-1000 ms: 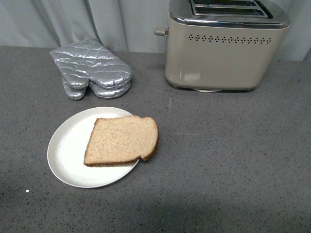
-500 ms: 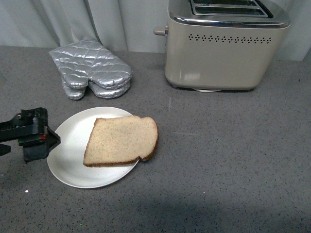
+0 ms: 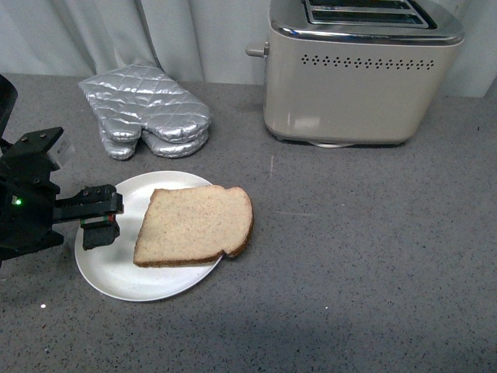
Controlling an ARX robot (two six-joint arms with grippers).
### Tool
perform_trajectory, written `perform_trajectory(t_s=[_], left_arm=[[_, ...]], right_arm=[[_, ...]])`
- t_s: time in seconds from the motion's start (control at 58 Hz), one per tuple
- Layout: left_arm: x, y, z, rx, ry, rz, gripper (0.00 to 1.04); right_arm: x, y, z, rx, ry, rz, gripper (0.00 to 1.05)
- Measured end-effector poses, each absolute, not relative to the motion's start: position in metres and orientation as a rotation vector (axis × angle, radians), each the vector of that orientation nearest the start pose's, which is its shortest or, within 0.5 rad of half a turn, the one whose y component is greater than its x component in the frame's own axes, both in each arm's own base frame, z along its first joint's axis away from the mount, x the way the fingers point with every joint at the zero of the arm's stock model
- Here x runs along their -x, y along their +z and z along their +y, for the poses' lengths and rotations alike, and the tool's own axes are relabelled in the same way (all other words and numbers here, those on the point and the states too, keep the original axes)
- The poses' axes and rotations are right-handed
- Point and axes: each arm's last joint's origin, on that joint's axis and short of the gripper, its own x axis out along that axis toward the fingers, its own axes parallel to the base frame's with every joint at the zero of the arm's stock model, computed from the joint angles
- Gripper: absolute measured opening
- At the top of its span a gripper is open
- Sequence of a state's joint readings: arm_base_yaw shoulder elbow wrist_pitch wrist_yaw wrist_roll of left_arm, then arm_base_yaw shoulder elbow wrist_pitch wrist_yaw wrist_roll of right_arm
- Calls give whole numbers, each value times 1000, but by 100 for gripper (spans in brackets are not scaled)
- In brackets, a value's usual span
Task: Put bread into toaster
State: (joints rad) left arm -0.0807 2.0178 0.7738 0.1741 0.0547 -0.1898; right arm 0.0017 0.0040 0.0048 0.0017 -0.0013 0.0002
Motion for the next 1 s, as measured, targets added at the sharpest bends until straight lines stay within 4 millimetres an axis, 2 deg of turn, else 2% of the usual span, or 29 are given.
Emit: perform_trajectory(t_s=[0.276, 0.5, 0.776, 0.897, 1.0], left_arm=[[-320, 42, -27, 173, -10, 1092, 34], [-319, 43, -27, 209, -18, 1106, 3], [-320, 56, -33, 266, -59, 1099, 3], [-325, 66, -53, 304, -110, 1087, 3], [-333, 74, -80, 323, -168, 1067, 3]], right_arm=[[-98, 165, 0, 0, 3, -2, 95], [-98, 165, 0, 0, 3, -2, 95], [-98, 165, 0, 0, 3, -2, 95], [-98, 165, 0, 0, 3, -2, 95], [-98, 165, 0, 0, 3, -2, 95]])
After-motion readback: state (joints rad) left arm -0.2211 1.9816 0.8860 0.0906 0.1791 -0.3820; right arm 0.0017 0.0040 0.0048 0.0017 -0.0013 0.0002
